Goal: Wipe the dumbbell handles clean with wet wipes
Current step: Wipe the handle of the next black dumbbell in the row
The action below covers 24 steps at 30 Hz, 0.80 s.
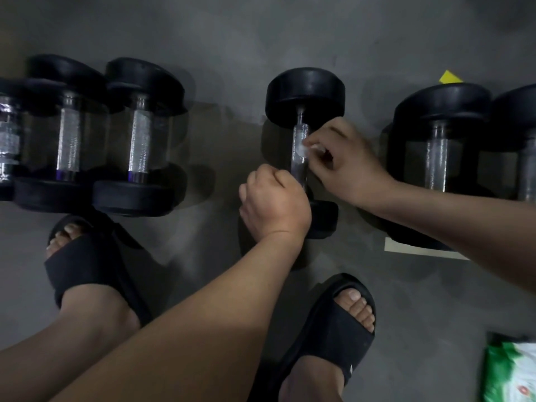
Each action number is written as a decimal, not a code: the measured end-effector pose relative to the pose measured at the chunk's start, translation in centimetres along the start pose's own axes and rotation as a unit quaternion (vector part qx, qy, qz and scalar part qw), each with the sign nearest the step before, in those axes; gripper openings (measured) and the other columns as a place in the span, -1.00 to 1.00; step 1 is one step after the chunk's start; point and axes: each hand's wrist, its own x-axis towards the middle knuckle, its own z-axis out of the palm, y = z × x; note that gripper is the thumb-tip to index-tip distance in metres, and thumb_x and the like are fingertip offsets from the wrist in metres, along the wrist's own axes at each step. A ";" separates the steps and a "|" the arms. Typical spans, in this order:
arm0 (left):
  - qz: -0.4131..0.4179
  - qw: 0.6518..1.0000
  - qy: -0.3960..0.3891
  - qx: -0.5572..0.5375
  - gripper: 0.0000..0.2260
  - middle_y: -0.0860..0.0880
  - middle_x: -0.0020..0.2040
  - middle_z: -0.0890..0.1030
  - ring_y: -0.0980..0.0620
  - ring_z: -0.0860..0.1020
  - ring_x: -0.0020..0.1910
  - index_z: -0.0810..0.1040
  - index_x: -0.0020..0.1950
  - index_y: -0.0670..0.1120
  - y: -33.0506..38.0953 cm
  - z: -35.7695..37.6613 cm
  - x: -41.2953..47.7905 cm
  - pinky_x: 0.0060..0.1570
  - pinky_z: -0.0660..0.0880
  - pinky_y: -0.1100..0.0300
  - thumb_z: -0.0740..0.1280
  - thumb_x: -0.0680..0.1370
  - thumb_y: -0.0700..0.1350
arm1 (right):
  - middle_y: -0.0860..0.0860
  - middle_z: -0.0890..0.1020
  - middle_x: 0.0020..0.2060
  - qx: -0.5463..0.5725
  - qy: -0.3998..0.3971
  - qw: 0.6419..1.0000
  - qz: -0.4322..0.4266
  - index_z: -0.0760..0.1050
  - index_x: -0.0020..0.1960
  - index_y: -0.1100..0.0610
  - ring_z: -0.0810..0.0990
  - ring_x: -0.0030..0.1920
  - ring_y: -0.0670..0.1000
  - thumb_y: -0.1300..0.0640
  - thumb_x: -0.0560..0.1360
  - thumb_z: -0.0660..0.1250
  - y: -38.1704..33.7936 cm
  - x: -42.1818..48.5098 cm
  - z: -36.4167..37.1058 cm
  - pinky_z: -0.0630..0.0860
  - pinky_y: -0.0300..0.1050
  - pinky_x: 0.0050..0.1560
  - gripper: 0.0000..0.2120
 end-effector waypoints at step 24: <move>-0.013 1.000 -0.021 -0.008 -0.74 -0.08 0.22 0.55 -0.15 0.41 0.24 0.56 0.12 -0.08 -0.1 -0.1 -0.1 0.23 0.36 -0.03 0.12 0.62 -0.04 | 0.07 0.57 -0.11 0.020 -0.130 0.991 -0.021 0.69 0.01 0.15 0.58 -0.14 0.05 0.25 0.50 0.41 -1.4 -0.2 -2.9 0.52 -0.09 -0.07 -0.87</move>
